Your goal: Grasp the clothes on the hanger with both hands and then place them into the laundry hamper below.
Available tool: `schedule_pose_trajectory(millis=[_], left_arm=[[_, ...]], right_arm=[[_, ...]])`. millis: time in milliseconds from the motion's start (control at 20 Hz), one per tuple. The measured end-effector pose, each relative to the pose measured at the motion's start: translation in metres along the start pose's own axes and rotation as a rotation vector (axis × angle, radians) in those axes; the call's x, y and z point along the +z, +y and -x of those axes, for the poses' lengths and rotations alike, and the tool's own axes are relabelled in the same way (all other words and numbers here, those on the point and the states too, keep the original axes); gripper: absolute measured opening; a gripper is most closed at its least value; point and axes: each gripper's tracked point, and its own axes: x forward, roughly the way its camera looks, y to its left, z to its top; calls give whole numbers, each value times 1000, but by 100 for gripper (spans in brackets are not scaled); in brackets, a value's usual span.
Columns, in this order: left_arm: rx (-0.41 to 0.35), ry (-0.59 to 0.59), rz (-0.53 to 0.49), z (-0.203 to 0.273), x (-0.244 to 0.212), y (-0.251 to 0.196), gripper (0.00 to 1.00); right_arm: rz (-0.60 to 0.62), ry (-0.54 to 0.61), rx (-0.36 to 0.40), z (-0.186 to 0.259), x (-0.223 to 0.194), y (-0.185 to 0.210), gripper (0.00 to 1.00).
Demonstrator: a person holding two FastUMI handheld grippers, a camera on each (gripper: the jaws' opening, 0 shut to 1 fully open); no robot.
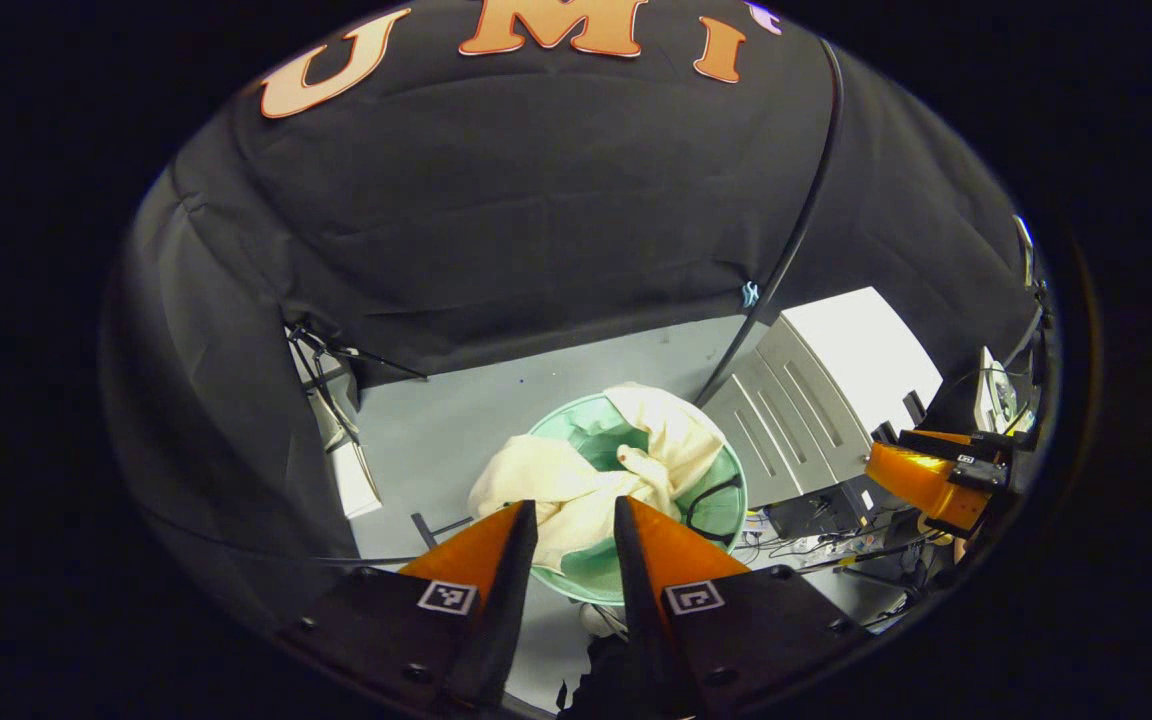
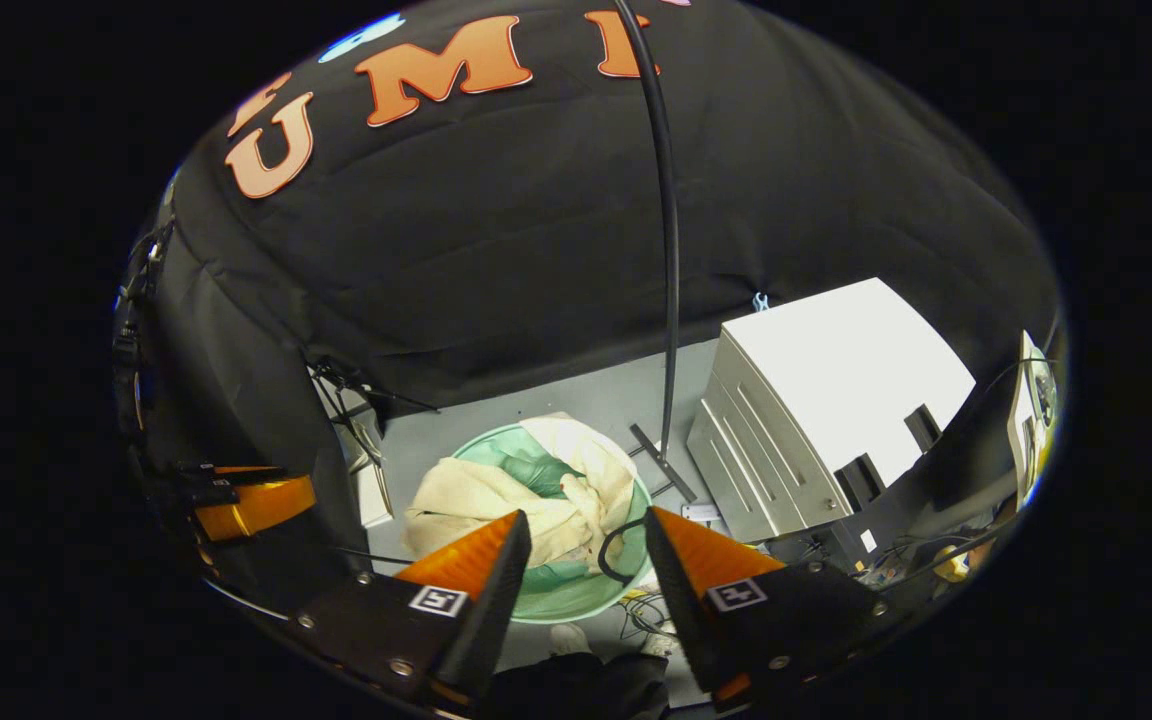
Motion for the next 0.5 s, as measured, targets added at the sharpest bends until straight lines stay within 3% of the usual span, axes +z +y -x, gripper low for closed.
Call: schedule_pose_trajectory(millis=[100,200,500], left_arm=[[-2,-2,-12,2,-2,-1,59],[-6,-3,-17,7,-4,-1,75],[-39,-41,46,20,2,-3,92]], right_arm=[[-4,-7,-1,3,2,1,86],[-8,-9,0,8,2,2,92],[12,-24,-10,17,4,2,94]])
